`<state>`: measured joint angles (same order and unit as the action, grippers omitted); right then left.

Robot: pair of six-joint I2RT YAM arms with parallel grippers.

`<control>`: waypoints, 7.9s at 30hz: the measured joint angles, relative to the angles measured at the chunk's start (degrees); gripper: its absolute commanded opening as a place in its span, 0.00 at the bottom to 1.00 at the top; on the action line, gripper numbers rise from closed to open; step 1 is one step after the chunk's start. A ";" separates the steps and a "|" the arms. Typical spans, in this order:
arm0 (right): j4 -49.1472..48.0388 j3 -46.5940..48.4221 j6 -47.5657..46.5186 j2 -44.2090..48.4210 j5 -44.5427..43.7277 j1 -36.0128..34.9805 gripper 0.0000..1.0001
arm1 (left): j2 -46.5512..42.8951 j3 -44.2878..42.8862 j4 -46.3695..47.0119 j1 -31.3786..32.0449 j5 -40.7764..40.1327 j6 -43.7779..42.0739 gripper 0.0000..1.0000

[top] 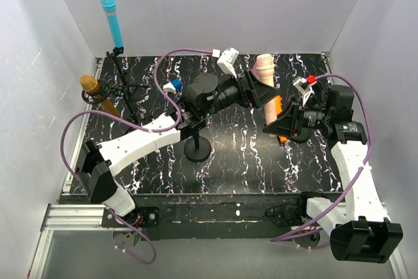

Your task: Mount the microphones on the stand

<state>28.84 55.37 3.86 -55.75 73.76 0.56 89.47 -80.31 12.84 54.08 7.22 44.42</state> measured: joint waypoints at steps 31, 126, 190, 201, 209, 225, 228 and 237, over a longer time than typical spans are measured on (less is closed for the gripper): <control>0.66 7.50 1.60 -6.23 -1.53 -3.10 0.61 | 0.85 7.28 12.48 -0.13 -2.16 1.18 0.00; -73.68 1.84 39.85 -17.31 -2.32 -20.83 0.01 | -16.37 11.78 9.11 -12.24 19.67 -12.31 0.92; -70.88 16.98 60.59 -19.32 -2.58 -13.05 0.19 | -6.73 -0.52 -11.78 -5.20 21.49 -20.76 0.00; -65.11 17.53 53.33 -19.67 -1.70 -13.38 0.01 | -9.31 -0.72 -18.88 -5.16 14.78 -23.67 0.98; -33.11 25.40 25.57 -19.30 -10.97 -14.05 0.01 | -22.80 -4.02 -38.62 -11.54 1.68 -31.87 0.98; -18.38 26.97 14.38 -22.49 -41.97 -27.50 0.01 | -14.88 -12.26 -66.01 -12.35 -8.90 -44.83 0.98; -18.34 26.97 15.43 -23.47 -47.76 -30.03 0.01 | -14.93 -11.89 -66.36 -12.39 -8.57 -44.89 0.98; -18.18 26.97 21.53 -25.09 -57.22 -32.59 0.01 | -14.86 -10.99 -66.29 -13.81 -6.54 -44.33 0.98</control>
<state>10.66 82.35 25.39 -80.84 16.53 -32.03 74.61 -91.31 -53.45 40.27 0.69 0.10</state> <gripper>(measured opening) 0.470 0.982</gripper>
